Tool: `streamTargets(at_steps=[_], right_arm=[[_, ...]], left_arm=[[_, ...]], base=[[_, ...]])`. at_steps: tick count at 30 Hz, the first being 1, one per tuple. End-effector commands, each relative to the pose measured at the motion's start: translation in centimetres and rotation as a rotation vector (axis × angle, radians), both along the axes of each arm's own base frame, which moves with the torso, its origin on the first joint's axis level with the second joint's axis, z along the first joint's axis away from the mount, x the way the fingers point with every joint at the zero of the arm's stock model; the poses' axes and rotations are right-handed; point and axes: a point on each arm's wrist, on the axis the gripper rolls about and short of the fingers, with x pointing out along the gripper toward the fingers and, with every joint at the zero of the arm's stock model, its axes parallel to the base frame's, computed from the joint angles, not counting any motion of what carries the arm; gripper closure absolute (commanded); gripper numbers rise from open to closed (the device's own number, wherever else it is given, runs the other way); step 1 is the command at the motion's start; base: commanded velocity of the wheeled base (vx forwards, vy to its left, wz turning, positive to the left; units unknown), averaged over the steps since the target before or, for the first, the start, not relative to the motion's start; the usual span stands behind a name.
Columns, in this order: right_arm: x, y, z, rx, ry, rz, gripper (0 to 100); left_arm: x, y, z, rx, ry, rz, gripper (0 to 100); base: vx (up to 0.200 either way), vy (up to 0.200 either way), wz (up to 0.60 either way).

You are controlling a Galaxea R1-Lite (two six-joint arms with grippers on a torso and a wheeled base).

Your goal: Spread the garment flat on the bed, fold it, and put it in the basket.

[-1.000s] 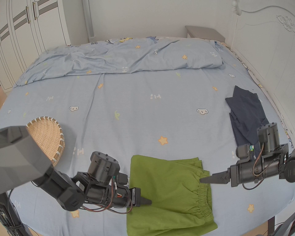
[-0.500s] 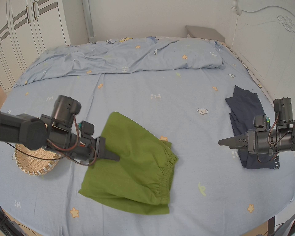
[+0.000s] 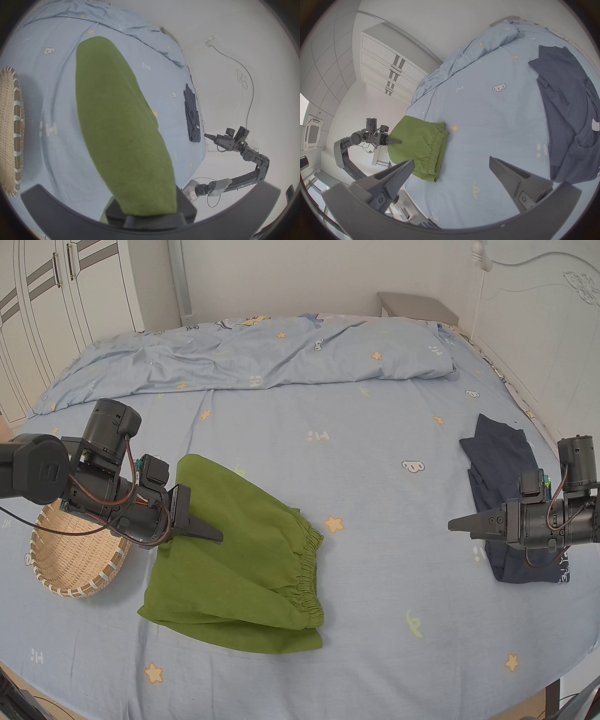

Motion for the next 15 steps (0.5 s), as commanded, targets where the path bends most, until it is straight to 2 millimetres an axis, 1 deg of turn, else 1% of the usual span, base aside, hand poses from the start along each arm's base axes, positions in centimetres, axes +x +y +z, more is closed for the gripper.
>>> streamTargets(at_steps=[1, 15], right_arm=[[-0.08, 0.17, -0.02, 0.001, 0.001, 0.007, 0], [-0.13, 0.01, 0.09, 0.002, -0.003, 0.001, 0]], left_arm=[[-0.10, 0.22, 1.41, 0.000, -0.036, -0.002, 100], [-0.48, -0.06, 1.15, 0.020, -0.036, -0.029, 100]], base=[[0.000, 0.200, 0.00], [0.000, 0.200, 0.00]])
